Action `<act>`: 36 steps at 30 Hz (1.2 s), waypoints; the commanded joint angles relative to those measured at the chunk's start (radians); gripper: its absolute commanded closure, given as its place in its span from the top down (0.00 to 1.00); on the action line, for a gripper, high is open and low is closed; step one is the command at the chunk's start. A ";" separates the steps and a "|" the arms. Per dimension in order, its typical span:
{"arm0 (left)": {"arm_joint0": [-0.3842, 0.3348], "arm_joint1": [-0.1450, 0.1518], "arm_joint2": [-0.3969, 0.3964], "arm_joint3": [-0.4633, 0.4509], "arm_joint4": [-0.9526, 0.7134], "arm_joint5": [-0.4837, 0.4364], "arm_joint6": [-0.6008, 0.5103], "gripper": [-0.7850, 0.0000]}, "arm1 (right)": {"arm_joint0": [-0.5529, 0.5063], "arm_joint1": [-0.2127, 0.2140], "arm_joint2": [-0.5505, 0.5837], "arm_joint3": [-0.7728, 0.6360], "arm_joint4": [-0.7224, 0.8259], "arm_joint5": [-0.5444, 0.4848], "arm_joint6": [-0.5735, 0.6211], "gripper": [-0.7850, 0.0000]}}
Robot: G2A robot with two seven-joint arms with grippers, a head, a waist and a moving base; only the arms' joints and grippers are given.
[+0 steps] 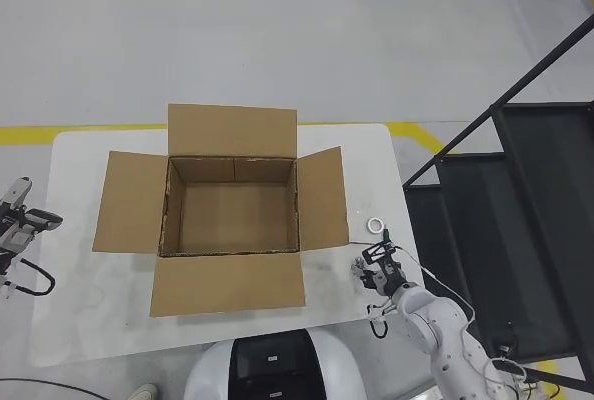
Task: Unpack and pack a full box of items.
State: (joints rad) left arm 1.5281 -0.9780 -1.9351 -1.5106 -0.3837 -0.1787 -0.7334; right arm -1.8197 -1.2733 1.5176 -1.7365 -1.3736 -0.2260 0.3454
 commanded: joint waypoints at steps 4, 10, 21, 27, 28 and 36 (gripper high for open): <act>0.000 0.000 0.000 0.000 0.000 0.000 0.000 1.00 | -0.071 0.004 0.060 -0.090 0.125 -0.049 -0.103 1.00; 0.000 0.000 0.000 0.000 0.000 0.000 0.000 1.00 | -0.125 0.007 0.108 -0.160 0.195 -0.075 -0.205 1.00; 0.000 0.000 0.000 0.000 0.000 0.000 0.000 1.00 | -0.129 0.007 0.108 -0.165 0.198 -0.073 -0.210 1.00; 0.000 0.000 0.000 0.000 0.000 0.000 0.000 1.00 | -0.129 0.007 0.108 -0.165 0.198 -0.073 -0.210 1.00; 0.000 0.000 0.000 0.000 0.000 0.000 0.000 1.00 | -0.129 0.007 0.108 -0.165 0.198 -0.073 -0.210 1.00; 0.000 0.000 0.000 0.000 0.000 0.000 0.000 1.00 | -0.129 0.007 0.108 -0.165 0.198 -0.073 -0.210 1.00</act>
State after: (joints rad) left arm 1.5281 -0.9780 -1.9351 -1.5106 -0.3837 -0.1787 -0.7334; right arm -1.9483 -1.2660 1.6251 -1.9019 -1.1760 -0.2994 0.1352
